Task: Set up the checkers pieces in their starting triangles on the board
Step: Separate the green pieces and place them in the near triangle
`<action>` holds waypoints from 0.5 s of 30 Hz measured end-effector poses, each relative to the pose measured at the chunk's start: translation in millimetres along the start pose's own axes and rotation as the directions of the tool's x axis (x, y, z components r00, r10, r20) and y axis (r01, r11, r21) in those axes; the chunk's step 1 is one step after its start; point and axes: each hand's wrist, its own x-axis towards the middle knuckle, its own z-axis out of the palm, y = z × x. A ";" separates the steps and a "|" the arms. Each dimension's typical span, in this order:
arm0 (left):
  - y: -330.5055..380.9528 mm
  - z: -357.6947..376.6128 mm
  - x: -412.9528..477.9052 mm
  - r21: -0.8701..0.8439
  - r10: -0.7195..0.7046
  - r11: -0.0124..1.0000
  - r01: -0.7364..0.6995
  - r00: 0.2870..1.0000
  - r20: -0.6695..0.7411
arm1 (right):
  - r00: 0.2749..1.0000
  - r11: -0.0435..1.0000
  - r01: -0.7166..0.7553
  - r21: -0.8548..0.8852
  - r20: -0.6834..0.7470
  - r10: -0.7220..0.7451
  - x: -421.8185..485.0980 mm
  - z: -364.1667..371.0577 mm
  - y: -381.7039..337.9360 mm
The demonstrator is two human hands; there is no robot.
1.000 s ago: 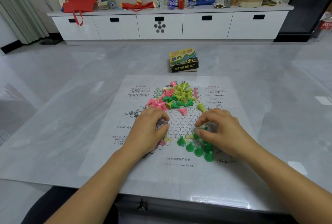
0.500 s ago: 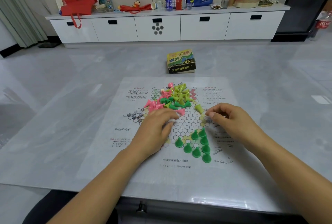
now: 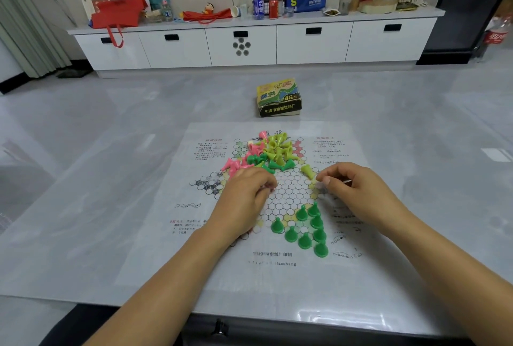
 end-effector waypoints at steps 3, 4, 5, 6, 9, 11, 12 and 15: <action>-2.8 -1.0 -3.1 0.130 -0.034 0.991 0.040 0.998 -0.048 | 0.987 0.972 0.137 -0.191 -0.052 -0.150 12.0 3.2 0.2; -4.0 -1.8 -4.4 0.152 -0.052 0.986 0.061 0.997 -0.060 | 0.979 0.951 0.184 -0.250 -0.042 -0.201 17.2 6.3 -0.9; -5.5 -3.0 -5.5 0.168 -0.070 0.982 0.081 0.995 -0.069 | 0.968 0.923 0.233 -0.306 -0.022 -0.251 22.3 10.7 -3.1; -6.6 -4.6 -6.2 0.177 -0.084 0.979 0.098 0.993 -0.081 | 0.949 0.880 0.294 -0.373 0.008 -0.314 28.0 16.1 -6.2; -8.4 -7.6 -8.2 0.197 -0.107 0.973 0.121 0.991 -0.082 | 0.876 0.697 0.451 -0.557 0.126 -0.465 45.7 31.6 -15.8; -9.4 -8.8 -9.0 0.210 -0.100 0.971 0.111 0.993 -0.063 | 0.871 0.611 0.455 -0.648 0.180 -0.458 54.9 37.5 -22.3; -10.0 -9.0 -9.4 0.210 -0.095 0.972 0.105 0.994 -0.055 | 0.874 0.577 0.448 -0.683 0.198 -0.444 57.9 39.4 -23.3; -11.3 -9.0 -10.2 0.215 -0.089 0.972 0.096 0.995 -0.039 | 0.876 0.519 0.439 -0.734 0.219 -0.430 62.5 40.3 -23.4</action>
